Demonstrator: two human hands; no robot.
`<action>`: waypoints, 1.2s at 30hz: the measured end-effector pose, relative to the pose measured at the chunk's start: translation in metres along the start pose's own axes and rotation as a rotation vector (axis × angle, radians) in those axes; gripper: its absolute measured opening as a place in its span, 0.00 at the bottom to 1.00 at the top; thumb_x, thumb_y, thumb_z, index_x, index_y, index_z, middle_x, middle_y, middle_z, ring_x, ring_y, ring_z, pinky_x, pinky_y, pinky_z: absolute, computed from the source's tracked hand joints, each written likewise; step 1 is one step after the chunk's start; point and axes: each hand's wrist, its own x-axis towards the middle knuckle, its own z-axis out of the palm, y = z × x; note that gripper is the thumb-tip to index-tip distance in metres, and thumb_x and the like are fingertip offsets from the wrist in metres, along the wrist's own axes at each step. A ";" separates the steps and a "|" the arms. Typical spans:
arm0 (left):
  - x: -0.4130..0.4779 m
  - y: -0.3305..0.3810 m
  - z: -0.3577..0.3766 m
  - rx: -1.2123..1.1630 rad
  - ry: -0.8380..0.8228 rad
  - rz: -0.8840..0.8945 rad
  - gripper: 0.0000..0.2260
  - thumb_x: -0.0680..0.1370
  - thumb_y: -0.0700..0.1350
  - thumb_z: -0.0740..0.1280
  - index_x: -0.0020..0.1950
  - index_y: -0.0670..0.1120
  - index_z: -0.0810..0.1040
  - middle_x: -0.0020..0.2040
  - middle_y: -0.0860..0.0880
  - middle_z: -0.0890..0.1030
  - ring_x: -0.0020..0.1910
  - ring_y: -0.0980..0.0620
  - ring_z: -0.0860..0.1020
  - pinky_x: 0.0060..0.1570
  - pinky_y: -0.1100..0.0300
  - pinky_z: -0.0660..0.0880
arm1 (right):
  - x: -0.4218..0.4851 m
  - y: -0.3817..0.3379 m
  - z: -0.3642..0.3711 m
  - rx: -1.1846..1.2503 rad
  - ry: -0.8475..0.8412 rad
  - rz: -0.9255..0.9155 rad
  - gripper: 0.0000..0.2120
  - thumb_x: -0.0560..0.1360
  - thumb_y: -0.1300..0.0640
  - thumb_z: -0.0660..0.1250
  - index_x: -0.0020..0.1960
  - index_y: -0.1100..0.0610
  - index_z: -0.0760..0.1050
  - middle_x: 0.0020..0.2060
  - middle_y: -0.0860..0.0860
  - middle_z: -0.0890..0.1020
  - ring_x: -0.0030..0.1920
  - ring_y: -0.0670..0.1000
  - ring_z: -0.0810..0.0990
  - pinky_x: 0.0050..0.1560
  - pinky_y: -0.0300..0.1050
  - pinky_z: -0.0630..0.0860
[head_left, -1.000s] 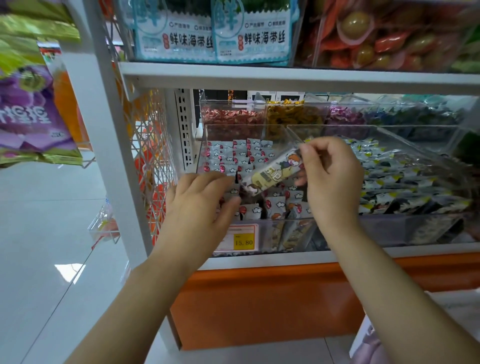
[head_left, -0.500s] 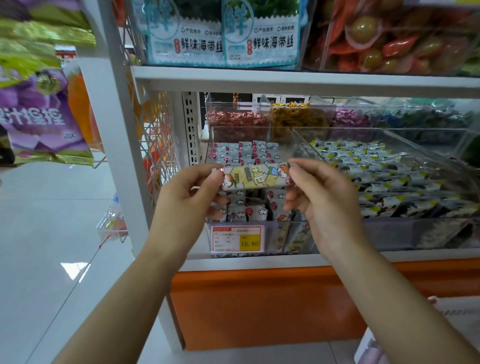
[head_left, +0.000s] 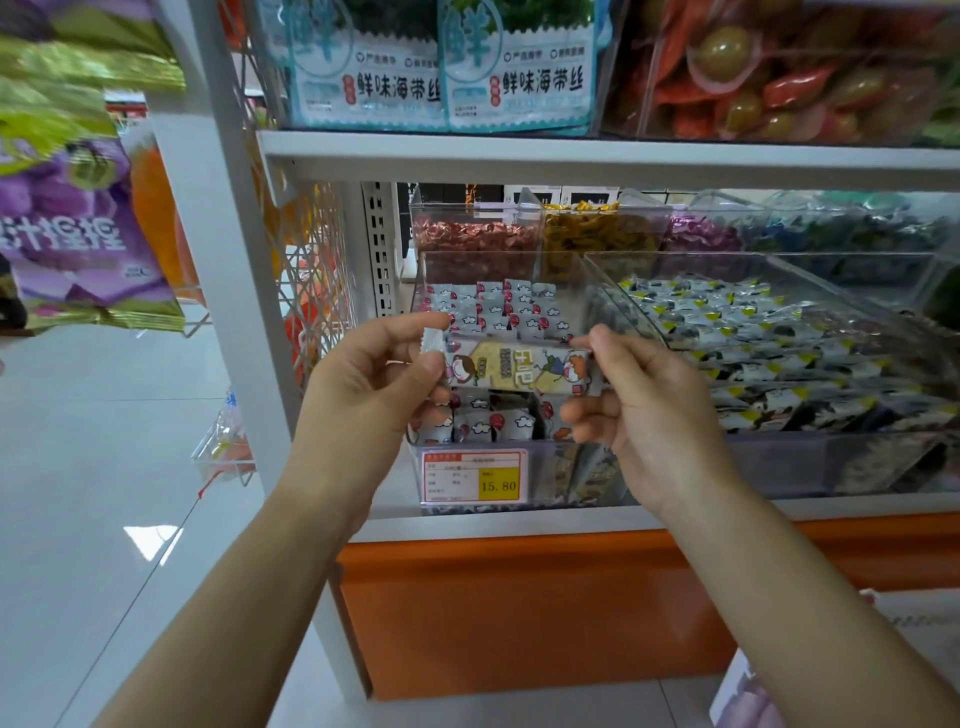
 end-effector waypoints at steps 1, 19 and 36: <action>0.000 0.000 0.000 0.040 0.006 0.010 0.13 0.77 0.33 0.63 0.56 0.47 0.78 0.33 0.55 0.75 0.33 0.55 0.78 0.34 0.63 0.77 | 0.000 0.000 0.000 0.010 -0.008 -0.001 0.06 0.76 0.57 0.64 0.47 0.58 0.77 0.34 0.53 0.79 0.25 0.50 0.80 0.22 0.38 0.74; -0.003 0.005 -0.001 0.132 -0.052 -0.062 0.11 0.76 0.42 0.65 0.58 0.48 0.80 0.50 0.49 0.83 0.48 0.56 0.82 0.43 0.67 0.78 | 0.001 0.003 -0.003 -0.286 -0.195 -0.210 0.05 0.75 0.61 0.67 0.46 0.52 0.79 0.41 0.49 0.81 0.38 0.49 0.81 0.32 0.46 0.80; -0.003 0.003 0.003 0.239 -0.080 -0.055 0.01 0.72 0.44 0.68 0.40 0.47 0.79 0.39 0.48 0.81 0.40 0.51 0.79 0.38 0.63 0.77 | -0.002 0.005 -0.001 -0.461 -0.147 -0.387 0.06 0.76 0.58 0.66 0.40 0.53 0.77 0.31 0.43 0.76 0.31 0.42 0.76 0.28 0.38 0.77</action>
